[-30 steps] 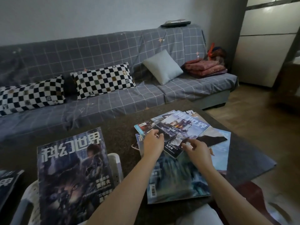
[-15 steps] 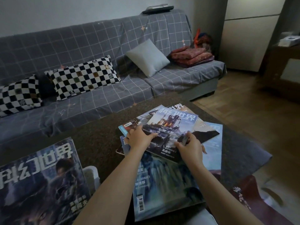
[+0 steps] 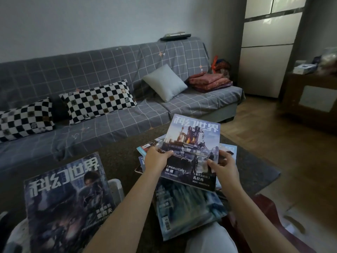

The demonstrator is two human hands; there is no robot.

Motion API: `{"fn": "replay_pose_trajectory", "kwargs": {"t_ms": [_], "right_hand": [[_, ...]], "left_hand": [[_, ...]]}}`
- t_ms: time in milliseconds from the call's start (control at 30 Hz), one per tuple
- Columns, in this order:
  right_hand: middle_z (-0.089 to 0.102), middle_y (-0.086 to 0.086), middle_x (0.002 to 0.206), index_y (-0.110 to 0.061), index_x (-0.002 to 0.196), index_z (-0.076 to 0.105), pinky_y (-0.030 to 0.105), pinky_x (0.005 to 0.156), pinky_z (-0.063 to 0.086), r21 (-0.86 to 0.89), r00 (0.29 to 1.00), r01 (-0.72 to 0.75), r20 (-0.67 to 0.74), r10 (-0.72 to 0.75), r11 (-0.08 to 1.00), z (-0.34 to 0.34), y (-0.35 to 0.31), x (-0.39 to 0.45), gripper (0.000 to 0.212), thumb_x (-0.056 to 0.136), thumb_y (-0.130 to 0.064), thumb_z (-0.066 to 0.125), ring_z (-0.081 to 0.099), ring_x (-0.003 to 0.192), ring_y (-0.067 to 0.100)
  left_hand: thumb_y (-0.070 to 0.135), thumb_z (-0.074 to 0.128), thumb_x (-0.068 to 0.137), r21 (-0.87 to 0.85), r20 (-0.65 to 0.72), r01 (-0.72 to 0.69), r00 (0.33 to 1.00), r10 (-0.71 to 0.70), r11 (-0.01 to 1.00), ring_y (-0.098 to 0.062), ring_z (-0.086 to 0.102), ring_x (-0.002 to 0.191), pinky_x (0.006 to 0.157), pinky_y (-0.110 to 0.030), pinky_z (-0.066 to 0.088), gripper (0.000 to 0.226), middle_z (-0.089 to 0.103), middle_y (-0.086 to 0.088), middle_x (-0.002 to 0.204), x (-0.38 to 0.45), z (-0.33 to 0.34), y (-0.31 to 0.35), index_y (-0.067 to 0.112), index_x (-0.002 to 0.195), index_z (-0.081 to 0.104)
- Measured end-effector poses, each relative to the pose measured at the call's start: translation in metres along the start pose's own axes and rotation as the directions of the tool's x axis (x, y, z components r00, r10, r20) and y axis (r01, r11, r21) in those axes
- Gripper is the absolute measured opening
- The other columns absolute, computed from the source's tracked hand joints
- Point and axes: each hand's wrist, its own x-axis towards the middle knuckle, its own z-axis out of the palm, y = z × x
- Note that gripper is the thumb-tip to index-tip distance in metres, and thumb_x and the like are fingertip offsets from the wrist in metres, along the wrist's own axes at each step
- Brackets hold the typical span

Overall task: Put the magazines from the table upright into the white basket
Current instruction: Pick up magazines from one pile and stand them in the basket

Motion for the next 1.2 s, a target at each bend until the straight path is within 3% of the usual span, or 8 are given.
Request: {"fn": "replay_pose_trajectory", "kwargs": {"t_ms": [133,333,567,700,833,933,1067,1200], "right_hand": [[0.068,0.006,0.096,-0.022,0.122,0.051,0.029,0.055,0.053,0.154,0.995,0.037,0.085,-0.050,0.987,0.000,-0.021,-0.025,0.041,0.085,-0.013,0.067,0.069,0.079,0.016],[0.070,0.008,0.105,-0.021,0.119,0.052,0.047,0.082,0.055,0.200,0.955,0.132,0.236,-0.178,0.971,0.022,-0.044,-0.064,0.037,0.086,-0.012,0.066,0.069,0.094,0.024],[0.072,0.002,0.098,-0.022,0.119,0.052,0.030,0.064,0.056,0.203,0.888,0.160,0.397,-0.231,0.966,0.081,-0.051,-0.102,0.039,0.085,-0.012,0.066,0.071,0.083,0.016],[0.072,0.003,0.100,-0.020,0.121,0.052,0.036,0.074,0.056,0.160,0.858,0.188,0.453,-0.241,0.969,0.118,-0.046,-0.121,0.043,0.082,-0.010,0.069,0.069,0.090,0.019],[0.070,0.001,0.105,-0.024,0.121,0.052,0.040,0.082,0.056,0.101,0.820,0.211,0.523,-0.233,0.972,0.150,-0.036,-0.136,0.043,0.083,-0.014,0.069,0.066,0.096,0.018],[0.070,-0.001,0.104,-0.021,0.124,0.051,0.036,0.081,0.056,0.047,0.802,0.256,0.547,-0.240,0.965,0.171,-0.029,-0.144,0.045,0.083,-0.015,0.070,0.067,0.094,0.014],[0.063,-0.020,0.090,-0.021,0.126,0.051,0.006,0.060,0.046,-0.098,0.784,0.382,0.561,-0.267,0.919,0.193,-0.019,-0.152,0.048,0.082,-0.019,0.071,0.056,0.078,-0.011],[0.060,-0.020,0.081,-0.020,0.121,0.053,0.009,0.051,0.036,-0.292,0.786,0.465,0.570,-0.238,0.836,0.204,-0.010,-0.157,0.045,0.080,-0.028,0.072,0.054,0.069,-0.009]], "left_hand": [[0.027,0.079,0.076,-0.164,-0.050,-0.100,0.994,0.093,0.981,-0.016,0.066,0.075,0.061,-0.032,0.055,0.048,0.062,0.000,0.090,-0.034,-0.037,0.003,0.015,0.111,0.050],[0.023,0.077,0.078,-0.225,-0.062,-0.265,0.964,0.258,0.937,-0.020,0.068,0.085,0.075,-0.040,0.058,0.030,0.067,0.000,0.098,-0.082,-0.107,-0.006,0.026,0.094,0.052],[0.020,0.070,0.085,-0.280,-0.156,-0.319,0.946,0.285,0.905,-0.006,0.070,0.071,0.053,-0.021,0.054,0.042,0.066,0.005,0.100,-0.110,-0.186,-0.043,0.029,0.118,0.046],[0.024,0.066,0.087,-0.244,-0.286,-0.302,0.930,0.230,0.921,-0.018,0.069,0.087,0.075,-0.039,0.058,0.023,0.069,0.000,0.103,-0.118,-0.220,-0.072,0.029,0.104,0.051],[0.031,0.066,0.087,-0.217,-0.410,-0.283,0.895,0.176,0.934,-0.012,0.070,0.080,0.062,-0.028,0.056,0.027,0.070,0.002,0.099,-0.124,-0.245,-0.098,0.023,0.109,0.054],[0.031,0.068,0.085,-0.170,-0.476,-0.259,0.866,0.151,0.951,-0.015,0.067,0.084,0.070,-0.033,0.055,0.021,0.069,0.004,0.094,-0.126,-0.260,-0.116,0.027,0.101,0.055],[0.027,0.071,0.083,-0.145,-0.504,-0.195,0.858,0.097,0.970,-0.015,0.067,0.081,0.068,-0.033,0.054,0.019,0.069,0.003,0.090,-0.124,-0.272,-0.136,0.029,0.093,0.055],[0.024,0.072,0.082,-0.039,-0.493,-0.118,0.866,0.084,0.992,-0.010,0.064,0.080,0.060,-0.024,0.047,0.024,0.064,0.009,0.089,-0.121,-0.277,-0.150,0.026,0.097,0.054]]}}
